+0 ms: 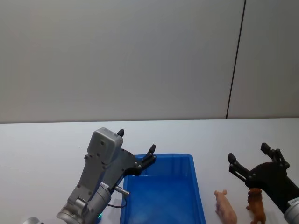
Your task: Pick up the two dolls from the table and place them into the box.
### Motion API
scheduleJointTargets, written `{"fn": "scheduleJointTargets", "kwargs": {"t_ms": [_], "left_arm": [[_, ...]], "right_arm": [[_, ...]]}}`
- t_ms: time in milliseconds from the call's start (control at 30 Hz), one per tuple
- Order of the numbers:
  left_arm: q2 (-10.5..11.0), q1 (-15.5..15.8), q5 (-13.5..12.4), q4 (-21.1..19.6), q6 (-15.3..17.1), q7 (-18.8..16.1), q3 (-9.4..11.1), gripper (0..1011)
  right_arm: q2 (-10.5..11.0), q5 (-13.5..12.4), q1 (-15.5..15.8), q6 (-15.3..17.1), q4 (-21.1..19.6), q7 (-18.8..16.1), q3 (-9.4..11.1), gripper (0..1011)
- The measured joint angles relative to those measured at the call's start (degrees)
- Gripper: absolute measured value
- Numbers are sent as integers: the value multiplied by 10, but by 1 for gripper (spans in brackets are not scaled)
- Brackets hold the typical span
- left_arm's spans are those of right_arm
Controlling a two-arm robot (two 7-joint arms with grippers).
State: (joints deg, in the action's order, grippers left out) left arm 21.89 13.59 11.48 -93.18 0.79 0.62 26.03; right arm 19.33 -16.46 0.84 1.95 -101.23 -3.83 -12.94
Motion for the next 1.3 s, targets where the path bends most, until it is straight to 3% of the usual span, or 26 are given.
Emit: {"fn": "scheduleJointTargets", "kwargs": {"t_ms": [1300], "left_arm": [[0,0,0,0,0,0,0,1001]], "right_arm": [[0,0,0,0,0,0,0,1001]]}}
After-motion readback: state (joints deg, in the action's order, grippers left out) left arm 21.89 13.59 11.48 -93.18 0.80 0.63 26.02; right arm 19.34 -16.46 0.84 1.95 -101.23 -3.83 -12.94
